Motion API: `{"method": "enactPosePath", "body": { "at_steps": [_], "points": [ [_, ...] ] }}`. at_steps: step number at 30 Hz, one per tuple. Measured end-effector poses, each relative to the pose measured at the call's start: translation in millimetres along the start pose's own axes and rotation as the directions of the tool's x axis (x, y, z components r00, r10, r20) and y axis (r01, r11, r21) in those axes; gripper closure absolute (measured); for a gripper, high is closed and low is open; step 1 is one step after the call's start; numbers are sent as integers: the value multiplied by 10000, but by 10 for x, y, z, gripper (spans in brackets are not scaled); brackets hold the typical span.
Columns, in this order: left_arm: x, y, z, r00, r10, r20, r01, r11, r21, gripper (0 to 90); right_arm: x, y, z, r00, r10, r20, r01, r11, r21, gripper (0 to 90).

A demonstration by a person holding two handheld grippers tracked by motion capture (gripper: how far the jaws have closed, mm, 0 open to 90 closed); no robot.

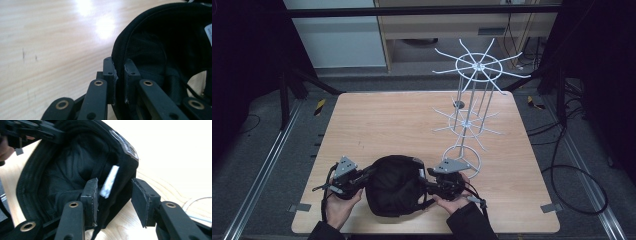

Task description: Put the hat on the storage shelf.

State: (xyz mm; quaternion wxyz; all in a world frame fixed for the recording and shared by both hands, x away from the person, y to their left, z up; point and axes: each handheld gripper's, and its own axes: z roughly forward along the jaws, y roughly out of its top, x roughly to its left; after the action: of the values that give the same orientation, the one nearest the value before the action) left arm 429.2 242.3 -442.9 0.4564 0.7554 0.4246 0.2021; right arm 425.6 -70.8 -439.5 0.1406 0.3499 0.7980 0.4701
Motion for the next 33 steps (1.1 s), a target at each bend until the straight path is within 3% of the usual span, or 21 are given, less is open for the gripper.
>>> {"method": "enactPosePath", "body": {
  "at_steps": [1, 3, 4, 5, 6, 9, 10, 11, 12, 13, 16, 17, 22, 26, 29, 30, 33],
  "points": [
    [-6, 3, -3, 10000, 76, -13, -76, 9999, -112, 821, -18, -5, 27, 10000, 26, 19, -26, 10000, 53, 571],
    [-18, 12, 7, 9998, 168, -48, -169, 9993, -337, 820, -51, -31, 97, 9998, 161, -110, -158, 9994, 323, 696],
    [-18, 12, 7, 9998, 168, -48, -169, 9993, -337, 820, -51, -31, 97, 9998, 161, -110, -158, 9994, 323, 696],
    [-12, 15, 21, 9999, 140, -81, -143, 9992, -360, 819, -56, -43, 102, 9999, 92, -54, -90, 9994, 338, 807],
    [21, 20, 76, 9999, -128, -44, 126, 9991, -393, 815, -59, -42, 84, 9999, 94, -51, -93, 9997, 204, 816],
    [48, 14, 173, 9995, -297, -105, 294, 9991, -294, 786, 0, 4, -19, 9993, -327, 176, 336, 9980, -544, 823],
    [48, 14, 173, 9995, -297, -105, 294, 9991, -294, 766, 0, 4, -19, 9993, -327, 176, 336, 9980, -544, 823],
    [49, 0, 248, 9989, -308, -347, 310, 9995, 45, 740, 73, 42, -68, 9975, -687, 144, 697, 9940, -848, 822],
    [49, 0, 248, 9989, -308, -347, 310, 9995, 45, 736, 73, 42, -68, 9975, -687, 144, 697, 9940, -848, 822],
    [47, -15, 286, 9987, -316, -400, 327, 9991, 258, 727, 158, 49, -67, 9926, -1215, -34, 1207, 9890, -859, 821],
    [63, -38, 339, 9982, -316, -514, 346, 9978, 569, 734, 211, 33, -33, 9886, -1500, -100, 1492, 9871, -588, 820],
    [88, -47, 359, 9977, -442, -506, 476, 9965, 693, 740, 265, -16, 36, 9846, -1738, -186, 1735, 9847, -183, 819],
    [142, -69, 391, 9966, -659, -504, 702, 9935, 897, 720, 317, -116, 165, 9836, -1729, -505, 1747, 9841, 335, 817],
    [176, -55, 344, 9943, -992, -393, 1023, 9909, 876, 574, 330, -157, 209, 9852, -1670, -374, 1691, 9837, 605, 815],
    [216, -19, 201, 9910, -1290, -365, 1316, 9882, 790, 484, 307, -187, 222, 9889, -1472, -181, 1481, 9863, 719, 815],
    [216, -19, 201, 9910, -1290, -365, 1316, 9882, 790, 475, 301, -194, 222, 9904, -1375, -119, 1380, 9876, 750, 815],
    [210, 37, -47, 9887, -1365, -621, 1390, 9896, 380, 463, 283, -200, 226, 9918, -1271, -101, 1275, 9891, 739, 814]
  ]
}}
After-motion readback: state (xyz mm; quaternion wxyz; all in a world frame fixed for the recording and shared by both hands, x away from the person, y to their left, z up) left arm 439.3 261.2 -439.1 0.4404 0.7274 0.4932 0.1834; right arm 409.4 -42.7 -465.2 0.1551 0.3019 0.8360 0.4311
